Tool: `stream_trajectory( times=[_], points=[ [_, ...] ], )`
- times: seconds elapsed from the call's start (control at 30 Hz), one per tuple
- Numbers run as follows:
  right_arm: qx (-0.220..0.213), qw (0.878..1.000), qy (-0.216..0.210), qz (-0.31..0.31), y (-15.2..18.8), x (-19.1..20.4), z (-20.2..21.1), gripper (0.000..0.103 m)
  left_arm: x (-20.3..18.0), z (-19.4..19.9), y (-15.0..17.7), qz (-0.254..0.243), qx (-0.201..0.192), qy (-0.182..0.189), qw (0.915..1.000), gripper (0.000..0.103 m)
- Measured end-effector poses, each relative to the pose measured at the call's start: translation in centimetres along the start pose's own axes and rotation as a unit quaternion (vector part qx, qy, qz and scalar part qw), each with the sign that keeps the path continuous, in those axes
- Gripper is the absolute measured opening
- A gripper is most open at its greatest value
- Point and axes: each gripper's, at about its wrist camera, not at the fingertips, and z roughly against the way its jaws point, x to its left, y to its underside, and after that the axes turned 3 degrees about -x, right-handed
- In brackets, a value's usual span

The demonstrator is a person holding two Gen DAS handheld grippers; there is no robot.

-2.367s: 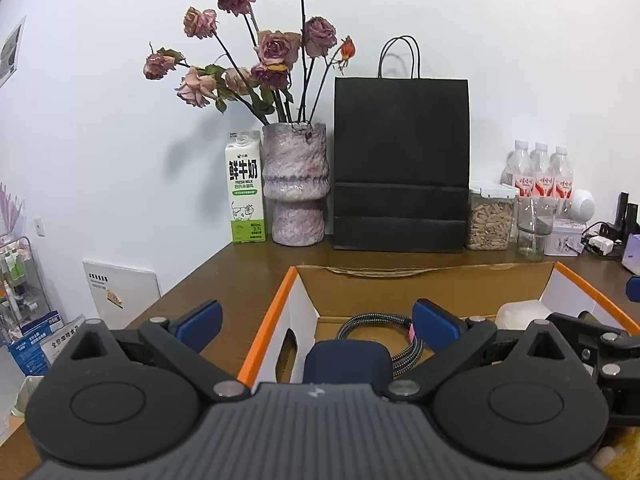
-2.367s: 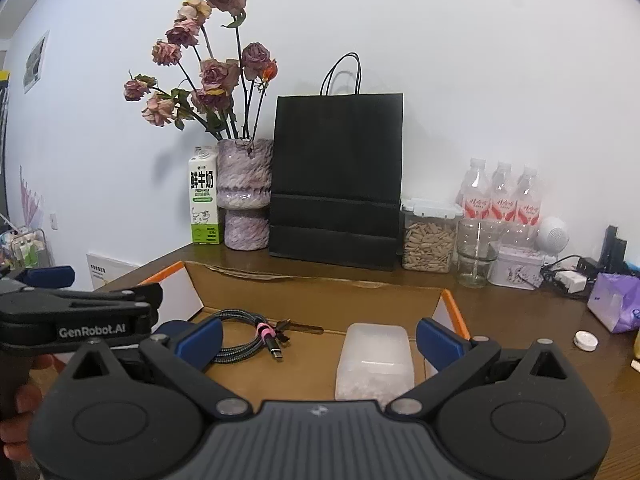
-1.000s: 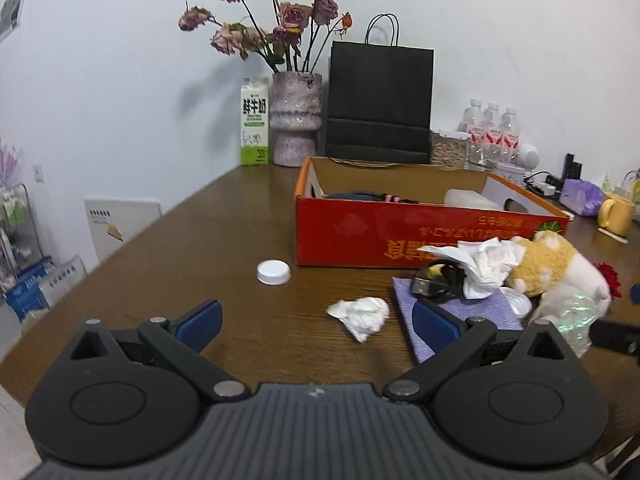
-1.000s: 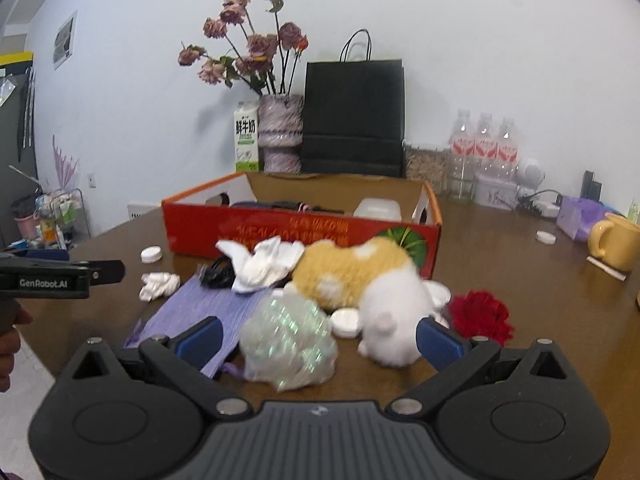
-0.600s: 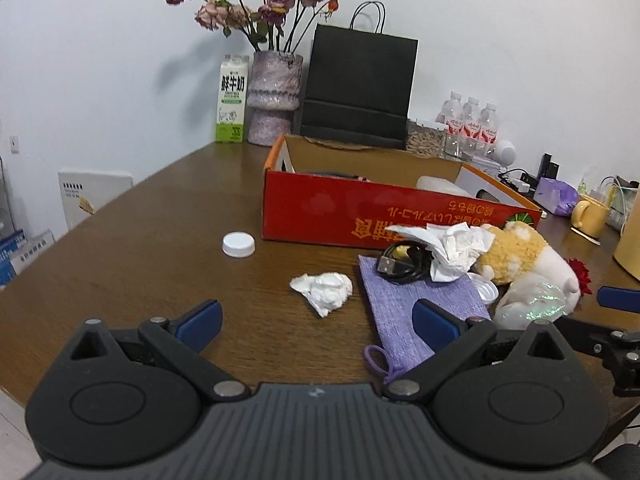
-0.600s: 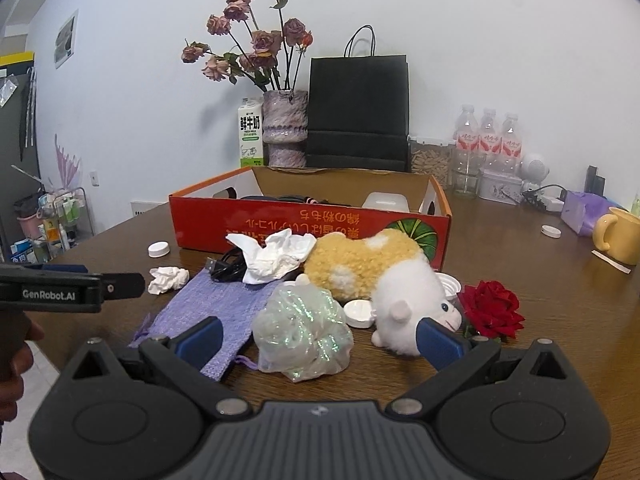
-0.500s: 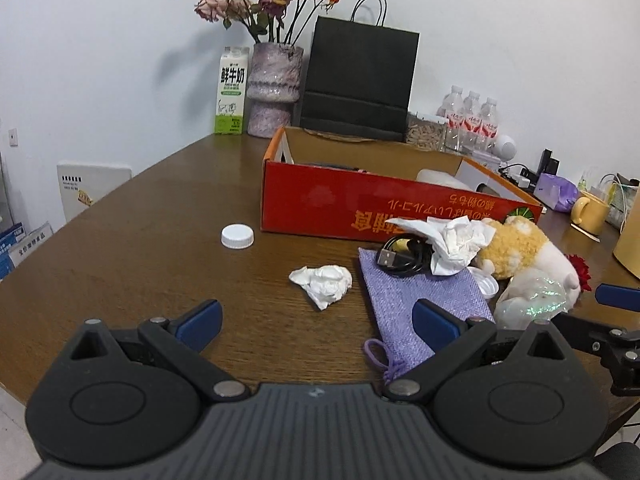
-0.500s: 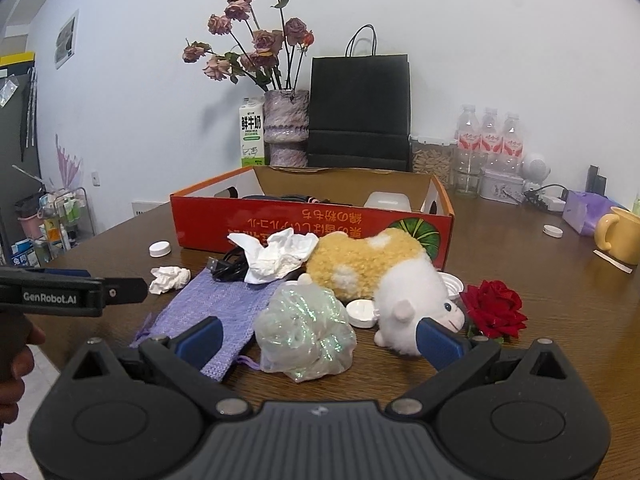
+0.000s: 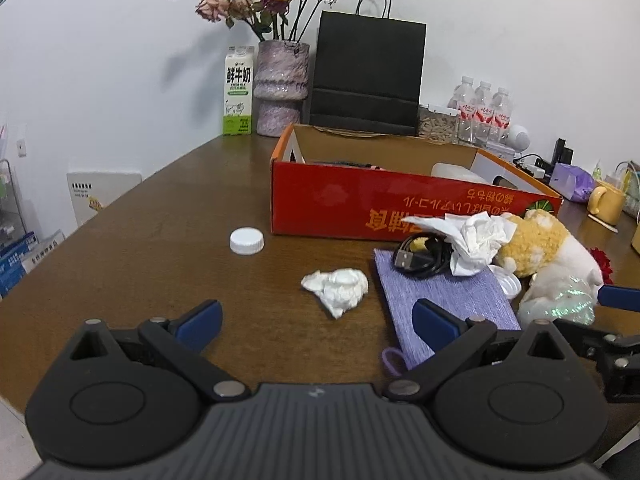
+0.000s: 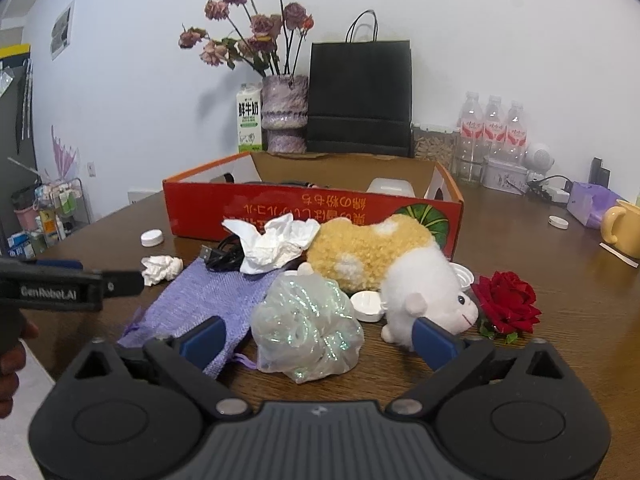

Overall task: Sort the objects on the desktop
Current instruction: 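Grasp the crumpled white tissue with the left tool while the right tool grasps the iridescent bath puff, then carry the tissue and bath puff into the cardboard box and release both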

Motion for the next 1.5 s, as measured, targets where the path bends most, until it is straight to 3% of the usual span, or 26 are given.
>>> stream_trajectory(
  times=[0.17,0.3,0.53,0.63,0.67,0.7,0.77,1.1,1.5],
  points=[
    [0.000,1.000,0.000,0.003,-0.3,0.2,-0.9,0.094,-0.5,-1.2,-1.1,-0.023,-0.002,-0.012,0.9997,0.102],
    [0.009,1.000,0.000,-0.012,-0.3,-0.1,-1.6,0.086,-0.6,-2.9,-1.5,-0.028,0.021,-0.022,0.9992,0.085],
    [0.014,1.000,-0.003,-0.018,-0.3,0.0,-2.0,0.074,-0.9,-4.2,-1.4,-0.030,0.032,-0.017,0.9989,0.083],
    [0.016,1.000,-0.008,-0.017,-0.3,0.2,-2.1,0.059,-1.2,-4.6,-1.4,-0.037,0.037,-0.010,0.9986,0.061],
    [0.017,1.000,-0.011,-0.018,-0.3,0.2,-2.1,0.054,-1.2,-4.7,-1.4,-0.036,0.042,-0.006,0.9984,0.046],
    [0.016,1.000,-0.013,-0.018,-0.3,0.2,-2.1,0.054,-1.2,-4.8,-1.3,-0.035,0.045,-0.002,0.9984,0.036],
    [0.012,1.000,-0.018,-0.018,-0.3,0.3,-1.9,0.051,-1.3,-4.5,-1.3,-0.037,0.042,0.005,0.9984,0.026],
    [-0.010,0.999,-0.020,-0.026,-1.0,0.4,-1.1,0.051,-1.4,-2.4,-1.6,-0.039,0.016,0.016,0.9990,0.024],
    [-0.072,0.997,-0.021,-0.020,-4.9,0.3,-0.5,0.051,-3.1,-0.7,-5.6,-0.039,-0.053,0.037,0.9971,0.024]
  ],
)
